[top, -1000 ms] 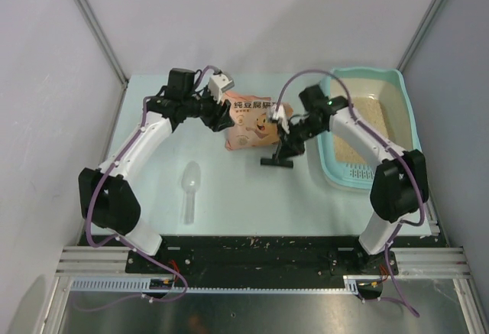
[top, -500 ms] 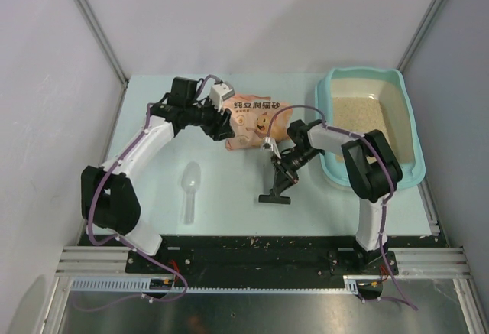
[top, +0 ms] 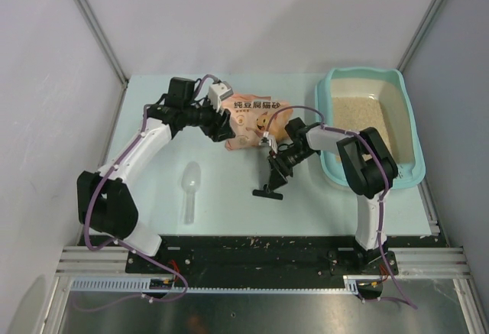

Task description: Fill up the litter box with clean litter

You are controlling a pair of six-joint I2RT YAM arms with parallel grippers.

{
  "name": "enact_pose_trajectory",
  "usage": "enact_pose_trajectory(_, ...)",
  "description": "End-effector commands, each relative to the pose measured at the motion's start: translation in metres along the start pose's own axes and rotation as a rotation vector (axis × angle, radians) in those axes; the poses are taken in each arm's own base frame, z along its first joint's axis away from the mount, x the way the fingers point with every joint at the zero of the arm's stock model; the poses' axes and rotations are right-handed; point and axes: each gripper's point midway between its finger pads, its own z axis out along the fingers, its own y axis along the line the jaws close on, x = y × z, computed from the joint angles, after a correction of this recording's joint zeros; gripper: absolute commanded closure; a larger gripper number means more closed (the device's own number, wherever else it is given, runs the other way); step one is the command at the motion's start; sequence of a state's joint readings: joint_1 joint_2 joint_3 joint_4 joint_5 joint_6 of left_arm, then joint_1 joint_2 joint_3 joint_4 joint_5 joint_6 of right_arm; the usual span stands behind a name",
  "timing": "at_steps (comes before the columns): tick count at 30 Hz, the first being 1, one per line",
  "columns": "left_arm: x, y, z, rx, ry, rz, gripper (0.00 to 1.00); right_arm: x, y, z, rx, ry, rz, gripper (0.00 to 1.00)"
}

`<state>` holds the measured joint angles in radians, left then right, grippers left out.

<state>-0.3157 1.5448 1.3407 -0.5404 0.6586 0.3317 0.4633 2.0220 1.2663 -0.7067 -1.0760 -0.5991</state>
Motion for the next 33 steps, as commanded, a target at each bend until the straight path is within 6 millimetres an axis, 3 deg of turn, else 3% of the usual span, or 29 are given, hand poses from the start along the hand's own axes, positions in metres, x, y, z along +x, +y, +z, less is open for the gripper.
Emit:
enact_pose_trajectory(1,-0.016,-0.009,-0.012,0.005,-0.05,0.002,0.31,-0.017,0.005,-0.011,0.055,-0.018,-0.068,0.37)
enact_pose_trajectory(4,-0.027,-0.004,-0.018,-0.031,-0.066,0.006,0.3,-0.041,0.014,-0.033,0.1,-0.069,-0.101,0.35)
enact_pose_trajectory(6,-0.033,0.002,-0.022,-0.069,-0.073,0.011,0.3,-0.068,0.03,-0.054,0.14,-0.111,-0.183,0.35)
enact_pose_trajectory(8,-0.046,0.028,-0.03,-0.225,-0.083,-0.004,0.29,-0.079,0.044,-0.069,0.174,-0.101,-0.276,0.34)
enact_pose_trajectory(9,-0.049,0.041,-0.035,-0.287,-0.09,-0.031,0.26,-0.1,0.054,-0.081,0.206,-0.118,-0.342,0.34)
enact_pose_trajectory(11,-0.061,0.072,-0.049,-0.421,-0.133,-0.147,0.18,-0.119,0.061,-0.1,0.292,-0.134,-0.329,0.31)
enact_pose_trajectory(12,-0.063,0.082,-0.052,-0.445,-0.151,-0.2,0.09,-0.138,0.064,-0.112,0.343,-0.161,-0.341,0.31)
enact_pose_trajectory(16,-0.077,0.121,-0.047,-0.413,-0.24,-0.448,0.07,-0.181,0.048,-0.164,0.64,-0.329,-0.222,0.27)
enact_pose_trajectory(18,-0.089,0.132,-0.045,-0.378,-0.28,-0.509,0.06,-0.203,0.054,-0.195,0.747,-0.418,-0.236,0.25)
enact_pose_trajectory(20,-0.079,0.146,-0.022,-0.329,-0.255,-0.571,0.05,-0.217,0.056,-0.216,0.818,-0.488,-0.231,0.22)
enact_pose_trajectory(21,-0.081,0.15,-0.015,-0.309,-0.26,-0.619,0.01,-0.221,0.05,-0.233,0.911,-0.531,-0.182,0.15)
enact_pose_trajectory(24,-0.065,0.148,0.02,-0.155,-0.218,-0.739,0.0,-0.233,0.051,-0.258,1.019,-0.602,-0.187,0.07)
enact_pose_trajectory(29,-0.059,0.162,0.06,-0.062,-0.231,-0.761,0.01,-0.226,0.047,-0.266,1.085,-0.58,-0.203,0.07)
enact_pose_trajectory(33,-0.052,0.167,0.09,0.023,-0.237,-0.781,0.1,-0.216,0.038,-0.267,1.121,-0.547,-0.199,0.07)
